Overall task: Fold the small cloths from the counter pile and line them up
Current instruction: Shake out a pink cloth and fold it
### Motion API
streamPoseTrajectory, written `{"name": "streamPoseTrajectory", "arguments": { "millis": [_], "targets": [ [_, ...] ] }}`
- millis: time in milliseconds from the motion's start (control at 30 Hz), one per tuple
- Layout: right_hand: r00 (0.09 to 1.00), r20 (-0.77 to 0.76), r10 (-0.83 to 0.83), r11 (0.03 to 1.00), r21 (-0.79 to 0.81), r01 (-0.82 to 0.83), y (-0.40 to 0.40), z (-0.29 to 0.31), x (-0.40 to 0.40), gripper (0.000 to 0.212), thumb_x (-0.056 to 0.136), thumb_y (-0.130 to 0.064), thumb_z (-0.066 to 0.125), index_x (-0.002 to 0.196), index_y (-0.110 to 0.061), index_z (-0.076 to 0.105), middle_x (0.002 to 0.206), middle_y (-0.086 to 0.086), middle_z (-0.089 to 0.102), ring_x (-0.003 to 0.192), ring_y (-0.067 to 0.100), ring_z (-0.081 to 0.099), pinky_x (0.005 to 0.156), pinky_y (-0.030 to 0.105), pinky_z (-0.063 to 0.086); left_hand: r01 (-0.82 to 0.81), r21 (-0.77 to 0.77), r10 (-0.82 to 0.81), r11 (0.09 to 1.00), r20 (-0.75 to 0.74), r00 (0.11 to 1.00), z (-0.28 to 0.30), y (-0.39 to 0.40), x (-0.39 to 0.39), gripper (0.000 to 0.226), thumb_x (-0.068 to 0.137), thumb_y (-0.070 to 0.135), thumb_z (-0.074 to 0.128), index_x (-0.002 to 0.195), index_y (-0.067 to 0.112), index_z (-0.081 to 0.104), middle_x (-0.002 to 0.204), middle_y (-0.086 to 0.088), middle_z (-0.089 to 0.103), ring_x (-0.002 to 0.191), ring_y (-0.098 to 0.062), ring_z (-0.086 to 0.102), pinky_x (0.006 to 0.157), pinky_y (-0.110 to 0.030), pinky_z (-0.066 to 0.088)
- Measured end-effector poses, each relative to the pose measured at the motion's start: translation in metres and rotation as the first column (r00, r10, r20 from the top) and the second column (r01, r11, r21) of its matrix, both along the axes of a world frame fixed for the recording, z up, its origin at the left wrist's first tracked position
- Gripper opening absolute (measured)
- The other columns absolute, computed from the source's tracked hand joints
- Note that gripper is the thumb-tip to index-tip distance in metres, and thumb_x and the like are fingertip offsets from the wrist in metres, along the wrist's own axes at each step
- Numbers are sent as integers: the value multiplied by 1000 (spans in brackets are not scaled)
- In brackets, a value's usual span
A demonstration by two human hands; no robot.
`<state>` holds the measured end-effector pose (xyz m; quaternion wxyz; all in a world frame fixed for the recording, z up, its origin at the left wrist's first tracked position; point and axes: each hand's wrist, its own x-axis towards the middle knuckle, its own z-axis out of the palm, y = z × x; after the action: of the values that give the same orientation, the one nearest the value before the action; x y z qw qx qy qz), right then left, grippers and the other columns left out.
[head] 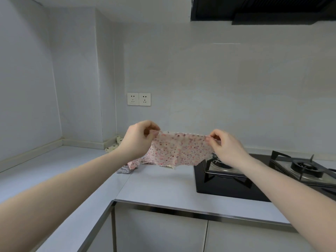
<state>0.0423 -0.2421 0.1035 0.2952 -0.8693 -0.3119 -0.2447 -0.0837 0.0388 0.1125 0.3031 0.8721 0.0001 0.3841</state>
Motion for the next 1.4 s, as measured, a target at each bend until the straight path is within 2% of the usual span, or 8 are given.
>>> {"name": "streamPoseTrajectory", "arguments": {
  "millis": [233, 367, 600, 767, 1000, 1167, 1267, 1400],
  "targets": [
    [960, -271, 70, 953, -267, -145, -27, -84, -17, 18, 99, -20, 60, 94, -37, 61, 93, -20, 65, 78, -1, 58, 67, 19, 40, 98, 184, -10, 978, -430, 903, -82, 2, -32, 11, 100, 30, 62, 90, 31, 65, 90, 16, 69, 82, -8, 64, 76, -33, 54],
    [937, -342, 64, 921, -342, -188, -30, -115, -17, 19, 98, -17, 59, 97, -36, 64, 100, -18, 66, 74, -4, 55, 70, 16, 42, 174, 230, -6, 957, -586, 810, -112, 10, -33, 13, 100, 36, 65, 96, 25, 68, 92, 14, 69, 81, -5, 61, 72, -19, 48],
    [944, -328, 35, 967, -228, -115, -12, -120, 6, 9, 95, -29, 69, 96, -38, 66, 89, -13, 67, 75, 5, 61, 71, 23, 50, 113, 245, 47, 963, -565, 824, -128, 25, -9, 10, 101, 36, 63, 99, 26, 65, 94, 15, 64, 73, 0, 55, 62, -11, 37],
    [948, -317, -33, 990, -138, -12, 10, -117, 29, 18, 94, -14, 64, 100, -31, 68, 89, -13, 66, 80, 4, 62, 79, 30, 53, -4, 203, 115, 979, -542, 832, -139, 37, 16, 10, 105, 29, 52, 104, 24, 60, 106, 6, 66, 74, -4, 54, 61, -21, 38],
    [932, -344, -118, 991, -96, 91, 42, -133, 57, 25, 94, -8, 58, 111, -25, 67, 92, -12, 68, 89, 11, 62, 80, 30, 51, -148, 145, 205, 978, -567, 798, -161, 44, 52, 16, 102, 28, 48, 112, 21, 58, 113, 0, 65, 99, -21, 60, 82, -34, 52],
    [907, -372, -199, 980, -89, 178, 52, -154, 71, 19, 97, -18, 58, 113, -28, 63, 101, -5, 69, 86, 10, 64, 74, 32, 54, -204, 150, 253, 967, -577, 776, -178, 48, 69, 12, 102, 34, 49, 107, 25, 56, 104, 4, 65, 95, -18, 61, 84, -37, 56],
    [880, -412, -236, 972, -85, 221, 54, -167, 75, 28, 96, -24, 65, 124, -24, 61, 102, -8, 67, 91, 12, 63, 80, 31, 53, -225, 131, 260, 965, -545, 797, -187, 50, 73, 12, 99, 37, 52, 105, 27, 56, 100, 6, 64, 90, -15, 61, 73, -33, 52],
    [858, -436, -273, 962, -107, 252, 57, -176, 76, 44, 95, -43, 63, 132, -20, 57, 120, -1, 62, 100, 16, 58, 81, 29, 44, -243, 124, 273, 962, -459, 846, -201, 52, 75, 24, 96, 41, 56, 114, 26, 61, 115, 8, 56, 94, -14, 60, 74, -29, 45]
  ]
}}
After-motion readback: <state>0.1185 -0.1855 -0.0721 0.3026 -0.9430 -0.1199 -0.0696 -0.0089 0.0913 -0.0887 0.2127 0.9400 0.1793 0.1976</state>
